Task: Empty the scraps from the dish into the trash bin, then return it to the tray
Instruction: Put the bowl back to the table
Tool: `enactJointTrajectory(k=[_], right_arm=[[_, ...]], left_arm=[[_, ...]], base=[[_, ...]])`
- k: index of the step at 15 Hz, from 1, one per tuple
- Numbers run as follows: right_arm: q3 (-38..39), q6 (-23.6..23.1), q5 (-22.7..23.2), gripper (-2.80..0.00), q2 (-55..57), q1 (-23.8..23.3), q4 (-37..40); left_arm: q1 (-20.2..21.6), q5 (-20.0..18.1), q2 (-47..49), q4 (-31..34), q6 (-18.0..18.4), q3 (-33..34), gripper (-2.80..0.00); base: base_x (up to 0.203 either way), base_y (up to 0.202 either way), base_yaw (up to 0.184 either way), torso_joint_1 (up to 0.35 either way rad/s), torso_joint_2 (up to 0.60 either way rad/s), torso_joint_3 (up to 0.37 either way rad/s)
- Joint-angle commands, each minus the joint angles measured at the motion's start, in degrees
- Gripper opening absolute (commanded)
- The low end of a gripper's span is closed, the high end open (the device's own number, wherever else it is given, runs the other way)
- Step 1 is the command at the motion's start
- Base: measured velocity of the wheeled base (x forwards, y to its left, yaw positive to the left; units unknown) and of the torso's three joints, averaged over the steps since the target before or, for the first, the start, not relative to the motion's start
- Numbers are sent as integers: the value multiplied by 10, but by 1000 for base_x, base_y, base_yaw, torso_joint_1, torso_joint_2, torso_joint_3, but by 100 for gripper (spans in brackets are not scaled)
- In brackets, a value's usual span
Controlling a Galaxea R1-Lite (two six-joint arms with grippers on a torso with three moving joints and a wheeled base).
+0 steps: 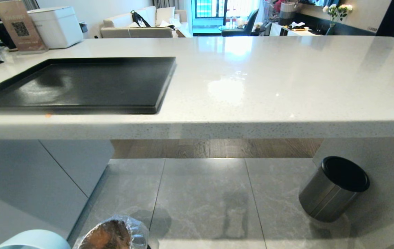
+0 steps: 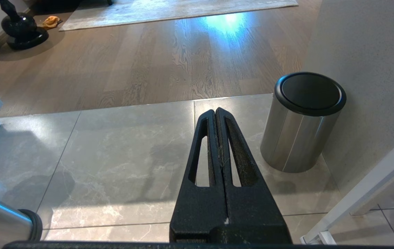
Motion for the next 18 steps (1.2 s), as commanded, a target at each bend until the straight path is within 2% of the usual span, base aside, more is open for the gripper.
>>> enactJointTrajectory(k=[1,11,18], right_arm=[[-1,1,0,-280,0,0,0],[0,0,0,-280,0,0,0],[0,0,0,-280,0,0,0]], left_arm=[[0,0,0,0,-1,0,-280],[0,0,0,0,-1,0,-280],[0,0,0,0,-1,0,-280]], base=[[0,0,0,0,0,0],[0,0,0,-1,-2,-3],[0,0,0,-8,-356,-363]])
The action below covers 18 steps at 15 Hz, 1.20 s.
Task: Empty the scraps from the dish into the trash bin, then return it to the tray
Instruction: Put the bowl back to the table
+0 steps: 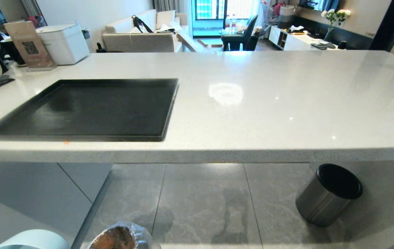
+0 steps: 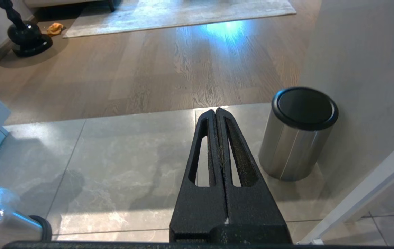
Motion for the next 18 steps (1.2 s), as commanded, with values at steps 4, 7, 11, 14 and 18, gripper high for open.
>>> enactJointTrajectory(k=[4,7,11,14,18], right_arm=[[0,0,0,-280,0,0,0],[0,0,0,-280,0,0,0],[0,0,0,-280,0,0,0],[0,1,0,-280,0,0,0],[0,1,0,-280,0,0,0]], left_arm=[[0,0,0,0,0,0,-280],[0,0,0,0,0,0,-280],[0,0,0,0,0,0,-280],[0,0,0,0,0,0,-280],[0,0,0,0,0,0,-280]], base=[[0,0,0,48,-447,-397],[0,0,0,102,-468,-379],[0,0,0,136,-488,-365],[0,0,0,163,-523,-362],[0,0,0,191,-556,-367]])
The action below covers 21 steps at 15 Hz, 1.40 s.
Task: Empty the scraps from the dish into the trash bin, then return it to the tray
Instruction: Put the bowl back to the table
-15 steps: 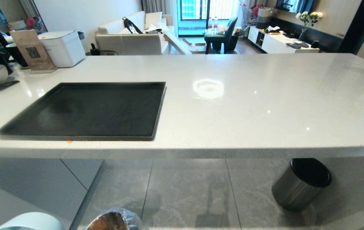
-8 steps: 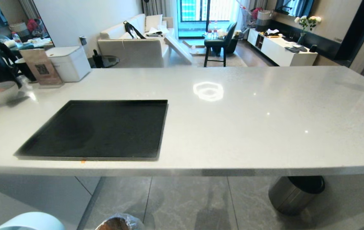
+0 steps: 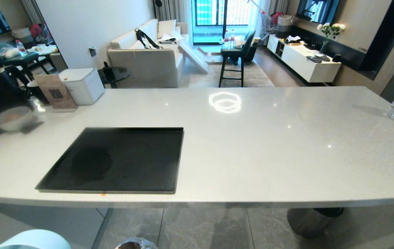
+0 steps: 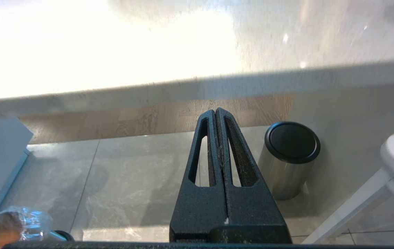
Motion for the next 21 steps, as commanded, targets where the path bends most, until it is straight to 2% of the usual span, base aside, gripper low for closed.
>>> enactJointTrajectory(k=[1,7,21], right_arm=[[0,0,0,-280,0,0,0],[0,0,0,-280,0,0,0],[0,0,0,-280,0,0,0]], left_arm=[[0,0,0,0,-1,0,-280],[0,0,0,0,-1,0,-280],[0,0,0,0,-1,0,-280]], base=[[0,0,0,193,-593,-364],[0,0,0,217,-543,-331],[0,0,0,145,-340,-196]])
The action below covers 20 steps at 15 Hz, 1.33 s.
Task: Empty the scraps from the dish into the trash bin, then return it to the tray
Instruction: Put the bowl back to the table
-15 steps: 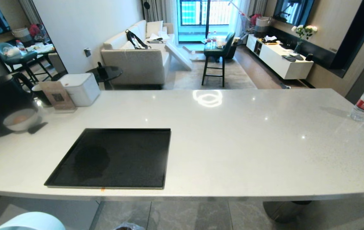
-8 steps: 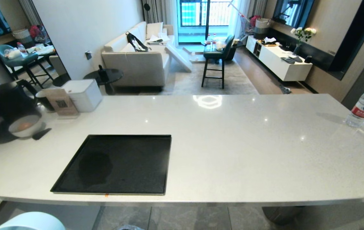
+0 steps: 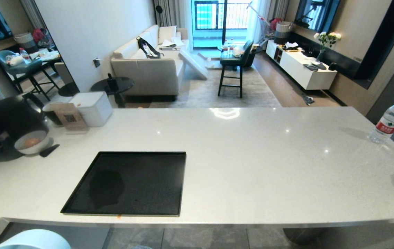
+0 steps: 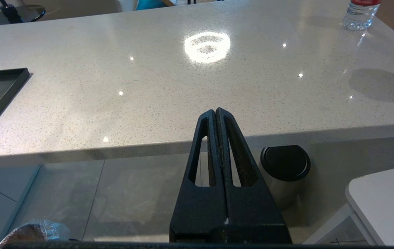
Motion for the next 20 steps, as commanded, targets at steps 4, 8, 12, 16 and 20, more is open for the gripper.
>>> enactJointTrajectory(k=[4,8,12,16,20], right_arm=[[0,0,0,-280,0,0,0],[0,0,0,-280,0,0,0],[-1,0,0,-280,0,0,0],[0,0,0,-280,0,0,0],[0,0,0,-280,0,0,0]], left_arm=[[0,0,0,0,0,0,-280],[0,0,0,0,0,0,-280],[0,0,0,0,0,0,-280],[0,0,0,0,0,0,-280],[0,0,0,-1,0,0,-280]], base=[[0,0,0,8,-18,-8],[0,0,0,0,0,0],[0,0,0,0,0,0],[0,0,0,0,0,0],[0,0,0,0,0,0]])
